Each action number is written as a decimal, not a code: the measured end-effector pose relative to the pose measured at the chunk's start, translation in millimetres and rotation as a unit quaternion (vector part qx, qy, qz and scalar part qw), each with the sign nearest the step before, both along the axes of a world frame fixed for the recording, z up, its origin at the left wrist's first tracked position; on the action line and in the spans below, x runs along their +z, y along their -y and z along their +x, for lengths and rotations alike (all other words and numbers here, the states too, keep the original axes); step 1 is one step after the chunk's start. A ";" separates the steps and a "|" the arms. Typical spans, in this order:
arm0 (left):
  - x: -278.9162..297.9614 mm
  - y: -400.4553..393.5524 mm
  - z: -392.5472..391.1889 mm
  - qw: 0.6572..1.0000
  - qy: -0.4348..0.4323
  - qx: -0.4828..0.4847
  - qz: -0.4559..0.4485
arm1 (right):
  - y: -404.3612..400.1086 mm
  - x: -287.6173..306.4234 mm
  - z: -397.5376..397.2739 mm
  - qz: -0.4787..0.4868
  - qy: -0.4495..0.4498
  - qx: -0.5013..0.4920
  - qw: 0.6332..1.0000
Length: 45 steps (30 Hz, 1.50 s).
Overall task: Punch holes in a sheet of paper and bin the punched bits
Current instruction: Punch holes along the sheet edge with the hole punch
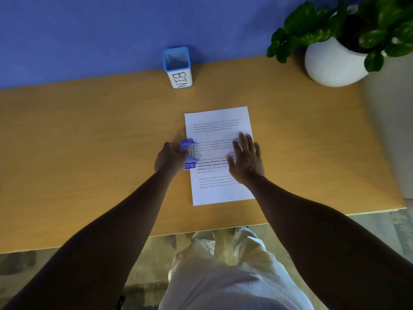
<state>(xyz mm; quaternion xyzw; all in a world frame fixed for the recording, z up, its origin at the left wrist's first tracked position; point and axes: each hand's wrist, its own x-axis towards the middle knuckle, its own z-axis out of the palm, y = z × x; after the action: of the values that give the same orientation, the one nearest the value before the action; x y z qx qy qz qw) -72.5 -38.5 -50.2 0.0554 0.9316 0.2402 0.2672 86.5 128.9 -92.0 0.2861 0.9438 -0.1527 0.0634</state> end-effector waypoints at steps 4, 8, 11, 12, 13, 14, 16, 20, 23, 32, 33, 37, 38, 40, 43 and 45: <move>4.1 2.9 5.9 1.000 0.010 0.017 0.000 | -3.5 5.4 3.2 -0.021 -0.019 -0.013 1.000; 4.9 11.2 13.5 0.998 0.052 0.014 -0.025 | -6.2 12.3 6.2 -0.033 -0.008 -0.035 0.999; 0.8 20.5 20.2 0.996 0.083 0.028 -0.035 | -7.9 18.4 8.1 -0.058 -0.004 -0.049 0.997; 1.9 22.0 23.9 0.994 0.094 0.026 -0.040 | -8.1 19.9 9.3 -0.063 -0.003 -0.052 0.997; 2.2 23.6 27.1 0.993 0.109 0.019 -0.047 | -8.1 20.9 10.4 -0.067 -0.001 -0.055 0.996; 2.9 24.8 30.9 0.990 0.125 0.009 -0.056 | -8.2 21.9 11.5 -0.071 0.002 -0.058 0.996; 0.9 27.0 38.0 0.987 0.147 0.005 -0.065 | -8.3 23.6 12.9 -0.081 0.006 -0.063 0.995; 2.6 28.3 48.3 0.985 0.149 0.022 -0.084 | -8.0 25.3 15.1 -0.102 0.020 -0.071 0.992; 6.2 26.9 52.4 0.986 0.138 0.014 -0.087 | -8.3 24.0 19.2 -0.106 0.026 -0.060 0.992; 7.8 8.8 60.0 0.985 0.149 0.031 -0.081 | -10.8 24.5 28.6 -0.094 0.024 -0.067 0.993; 6.5 6.3 61.0 0.985 0.148 0.032 -0.077 | -12.3 24.5 29.7 -0.093 0.025 -0.072 0.993; 2.1 -5.6 65.6 0.984 0.163 0.055 -0.044 | -17.7 25.4 34.8 -0.090 0.030 -0.091 0.991; 2.1 -8.8 67.2 0.983 0.169 0.054 -0.037 | -18.9 25.3 36.1 -0.088 0.030 -0.094 0.991; 1.2 -13.8 70.6 0.984 0.175 0.034 -0.029 | -20.8 25.4 38.8 -0.087 0.027 -0.099 0.991; 1.6 -19.2 75.9 0.985 0.175 0.005 -0.005 | -23.5 26.3 42.3 -0.092 0.022 -0.109 0.990; 3.4 -22.3 78.1 0.982 0.186 -0.007 0.033 | -25.0 27.3 43.4 -0.101 0.018 -0.115 0.988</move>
<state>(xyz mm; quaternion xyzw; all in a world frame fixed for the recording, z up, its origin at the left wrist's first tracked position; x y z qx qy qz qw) 5.6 -16.2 -46.8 0.0250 0.8570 0.2750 0.4352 130.0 153.8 -64.8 0.3871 0.8831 -0.2488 0.0911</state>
